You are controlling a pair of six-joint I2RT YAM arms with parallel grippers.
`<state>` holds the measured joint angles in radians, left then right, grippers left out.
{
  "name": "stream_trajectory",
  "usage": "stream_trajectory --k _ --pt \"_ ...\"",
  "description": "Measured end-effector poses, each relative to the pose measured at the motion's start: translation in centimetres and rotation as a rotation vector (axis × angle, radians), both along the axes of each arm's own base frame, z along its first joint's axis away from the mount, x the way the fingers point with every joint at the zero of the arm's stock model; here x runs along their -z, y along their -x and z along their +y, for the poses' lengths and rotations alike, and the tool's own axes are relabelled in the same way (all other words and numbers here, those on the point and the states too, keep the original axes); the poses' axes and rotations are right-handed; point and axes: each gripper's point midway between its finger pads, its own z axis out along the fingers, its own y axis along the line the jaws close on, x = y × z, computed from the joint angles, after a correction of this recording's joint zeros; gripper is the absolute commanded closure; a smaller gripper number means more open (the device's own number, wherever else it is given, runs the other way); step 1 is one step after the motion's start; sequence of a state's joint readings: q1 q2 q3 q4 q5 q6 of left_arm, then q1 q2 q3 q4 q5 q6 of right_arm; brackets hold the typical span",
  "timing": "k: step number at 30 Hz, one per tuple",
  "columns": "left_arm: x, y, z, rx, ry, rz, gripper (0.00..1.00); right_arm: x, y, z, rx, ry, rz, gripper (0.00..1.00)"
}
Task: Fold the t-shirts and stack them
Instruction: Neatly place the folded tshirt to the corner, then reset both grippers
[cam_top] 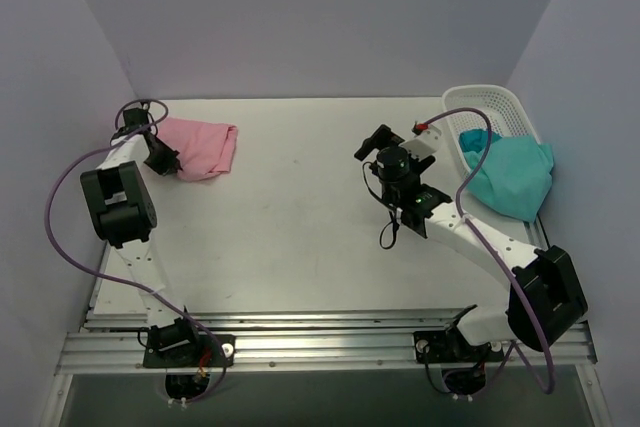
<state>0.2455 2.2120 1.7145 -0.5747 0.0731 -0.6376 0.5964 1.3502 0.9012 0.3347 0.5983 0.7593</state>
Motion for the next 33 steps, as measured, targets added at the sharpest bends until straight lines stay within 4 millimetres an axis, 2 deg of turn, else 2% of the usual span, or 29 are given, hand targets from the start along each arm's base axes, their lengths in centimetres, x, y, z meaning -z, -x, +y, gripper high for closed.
stream_trajectory --k 3,6,16,17,19,20,25,28,30,33 --pt "0.0 -0.3 1.2 -0.057 0.006 -0.014 0.98 0.5 -0.2 0.1 -0.003 0.010 0.009 0.01" --pt "0.1 -0.9 1.6 -0.090 0.019 -0.029 0.98 1.0 -0.3 0.2 -0.004 0.023 0.019 0.01" --pt "-0.6 -5.9 3.3 -0.154 0.009 -0.119 0.98 1.4 -0.5 0.2 -0.007 0.043 0.023 0.01" --pt "-0.7 -6.4 3.4 -0.156 0.008 -0.129 0.86 1.5 -0.6 0.2 -0.007 0.045 0.025 0.01" --pt "-1.0 -7.5 3.6 -0.156 0.009 -0.150 0.55 1.7 -0.6 0.2 -0.007 0.048 0.029 0.01" --pt "-1.3 -8.1 3.7 -0.156 0.011 -0.164 0.04 1.7 -0.6 0.2 -0.005 0.049 0.029 0.01" --pt "-2.5 -8.5 3.4 -0.154 0.029 -0.190 0.06 1.7 -0.6 0.1 0.001 0.053 0.028 0.01" --pt "-4.7 -7.8 3.0 -0.144 0.035 -0.214 0.06 1.7 -0.6 0.0 0.005 0.053 0.027 0.01" --pt "-7.3 -6.6 2.6 -0.140 0.029 -0.234 0.06 1.7 -0.6 0.0 0.006 0.054 0.027 0.01" --pt "-13.7 -3.6 2.1 -0.145 -0.006 -0.321 0.06 1.7 -0.5 0.0 0.006 0.053 0.028 0.01"
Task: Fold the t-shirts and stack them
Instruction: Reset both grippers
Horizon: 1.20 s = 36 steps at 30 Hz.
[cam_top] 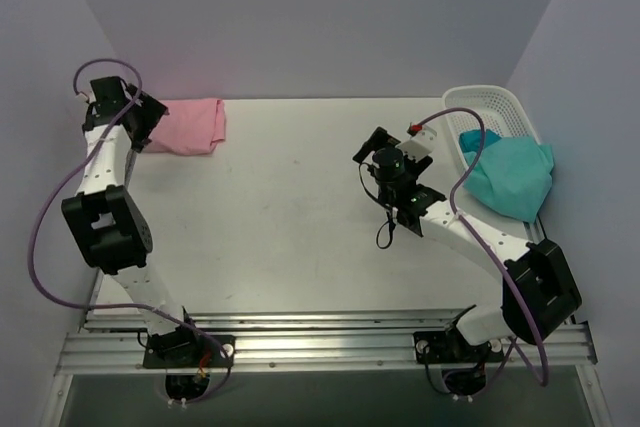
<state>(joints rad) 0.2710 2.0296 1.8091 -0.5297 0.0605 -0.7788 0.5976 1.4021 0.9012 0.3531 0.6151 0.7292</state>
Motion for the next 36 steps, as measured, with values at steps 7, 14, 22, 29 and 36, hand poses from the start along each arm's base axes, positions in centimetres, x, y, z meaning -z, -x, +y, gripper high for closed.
stream_trajectory --k 7,14,22,29,36 --pt "-16.0 11.4 -4.2 -0.029 -0.261 -0.294 0.06 0.0 0.8 1.0 -0.027 0.003 0.001 0.01" --pt "-15.1 18.5 -8.1 0.021 -0.425 -0.263 0.06 0.7 1.9 2.5 -0.073 0.026 0.032 0.00" --pt "-9.6 19.4 -6.8 0.006 -0.577 -0.022 0.06 1.6 2.9 3.5 -0.101 0.062 0.072 0.00" --pt "-8.9 19.3 -6.2 0.000 -0.617 0.016 0.06 1.9 3.1 2.8 -0.072 0.088 0.083 0.00" --pt "-9.0 19.1 -6.1 0.006 -0.632 0.008 0.06 2.1 2.9 2.8 -0.068 0.098 0.093 0.00"
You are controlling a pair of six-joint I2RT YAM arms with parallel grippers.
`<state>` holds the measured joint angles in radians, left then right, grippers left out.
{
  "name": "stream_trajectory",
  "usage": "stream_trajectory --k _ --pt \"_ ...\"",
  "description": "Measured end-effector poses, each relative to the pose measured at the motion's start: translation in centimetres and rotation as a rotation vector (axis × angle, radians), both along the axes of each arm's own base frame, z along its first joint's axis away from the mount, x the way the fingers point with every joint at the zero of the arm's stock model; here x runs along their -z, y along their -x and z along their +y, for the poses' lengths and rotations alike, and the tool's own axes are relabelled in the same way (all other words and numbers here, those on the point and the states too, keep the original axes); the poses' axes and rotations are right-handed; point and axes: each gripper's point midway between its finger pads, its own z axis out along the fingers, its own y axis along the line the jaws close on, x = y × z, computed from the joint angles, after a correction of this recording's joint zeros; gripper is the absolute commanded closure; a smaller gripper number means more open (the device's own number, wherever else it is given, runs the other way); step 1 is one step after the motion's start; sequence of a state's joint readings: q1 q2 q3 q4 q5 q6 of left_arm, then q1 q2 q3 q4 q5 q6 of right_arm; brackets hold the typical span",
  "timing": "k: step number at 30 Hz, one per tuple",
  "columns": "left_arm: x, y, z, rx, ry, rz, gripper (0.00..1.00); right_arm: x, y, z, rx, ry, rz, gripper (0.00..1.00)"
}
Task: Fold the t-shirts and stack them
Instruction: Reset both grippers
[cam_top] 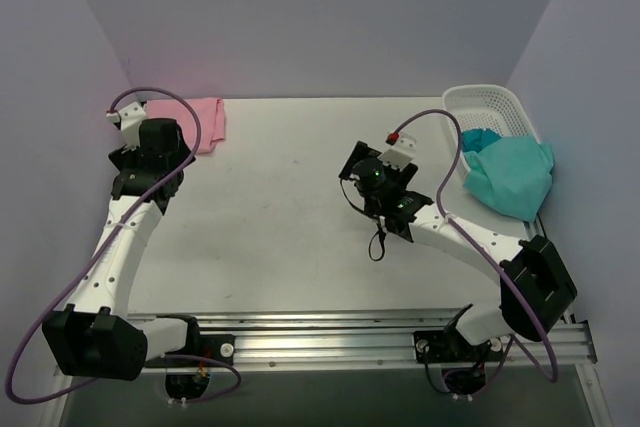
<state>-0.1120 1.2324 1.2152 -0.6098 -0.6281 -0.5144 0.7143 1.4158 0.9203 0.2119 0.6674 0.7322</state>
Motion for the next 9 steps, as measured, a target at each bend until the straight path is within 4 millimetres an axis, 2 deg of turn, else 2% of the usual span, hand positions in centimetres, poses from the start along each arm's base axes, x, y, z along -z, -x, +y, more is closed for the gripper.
stream_trajectory --k 6,9 --pt "0.20 -0.12 0.10 0.004 -0.006 -0.007 0.06 1.09 -0.02 0.01 0.000 0.027 0.031 0.00" --pt "0.08 -0.31 -0.04 0.025 -0.001 -0.020 0.06 0.88 -0.09 0.00 0.003 0.028 0.029 0.00"
